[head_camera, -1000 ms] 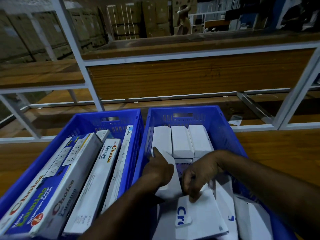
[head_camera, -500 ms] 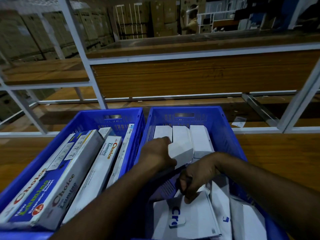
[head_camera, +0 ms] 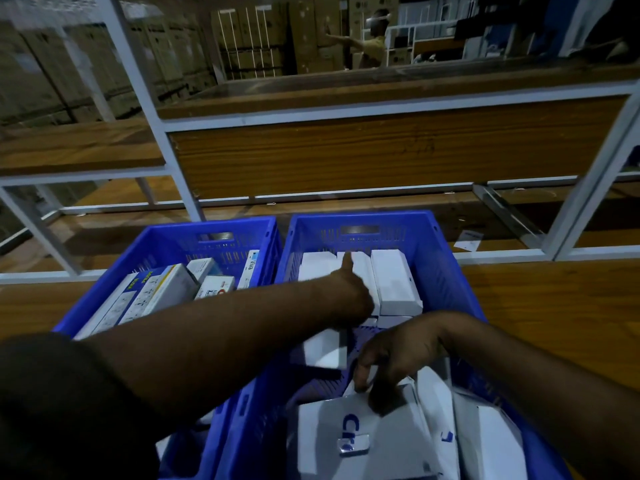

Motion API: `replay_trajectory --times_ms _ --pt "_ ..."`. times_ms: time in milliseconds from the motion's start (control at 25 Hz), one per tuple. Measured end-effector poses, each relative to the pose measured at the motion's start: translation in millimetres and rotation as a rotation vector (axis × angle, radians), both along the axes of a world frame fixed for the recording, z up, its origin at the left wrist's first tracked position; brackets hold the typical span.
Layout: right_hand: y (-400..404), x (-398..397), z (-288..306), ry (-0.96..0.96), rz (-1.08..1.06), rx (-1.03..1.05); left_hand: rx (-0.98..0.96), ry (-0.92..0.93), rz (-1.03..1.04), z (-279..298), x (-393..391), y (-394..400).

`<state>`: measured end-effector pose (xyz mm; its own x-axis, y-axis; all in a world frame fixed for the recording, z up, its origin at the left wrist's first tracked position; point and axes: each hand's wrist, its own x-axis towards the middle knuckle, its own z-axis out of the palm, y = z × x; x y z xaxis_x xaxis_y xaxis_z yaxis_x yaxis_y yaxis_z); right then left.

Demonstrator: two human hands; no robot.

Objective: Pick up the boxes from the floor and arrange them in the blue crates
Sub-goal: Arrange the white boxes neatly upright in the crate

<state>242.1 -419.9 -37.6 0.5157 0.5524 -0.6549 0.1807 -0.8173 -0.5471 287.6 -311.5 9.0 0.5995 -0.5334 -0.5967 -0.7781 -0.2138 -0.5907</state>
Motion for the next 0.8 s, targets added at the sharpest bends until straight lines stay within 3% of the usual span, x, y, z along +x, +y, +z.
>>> replay_trajectory --times_ms 120,200,440,600,800 --pt "-2 0 2 0.007 -0.011 0.013 0.068 0.142 0.053 -38 -13 13" --pt "-2 2 2 0.028 -0.026 0.034 -0.122 0.24 0.099 -60 -12 29" --pt "1 5 0 0.023 0.034 0.066 -0.21 0.116 -0.025 -97 -17 49" --pt "4 6 -2 0.025 0.066 0.063 -0.375 0.119 0.173 -93 -34 52" --pt "6 7 2 0.013 0.095 -0.011 -0.675 0.298 0.378 -85 -40 61"
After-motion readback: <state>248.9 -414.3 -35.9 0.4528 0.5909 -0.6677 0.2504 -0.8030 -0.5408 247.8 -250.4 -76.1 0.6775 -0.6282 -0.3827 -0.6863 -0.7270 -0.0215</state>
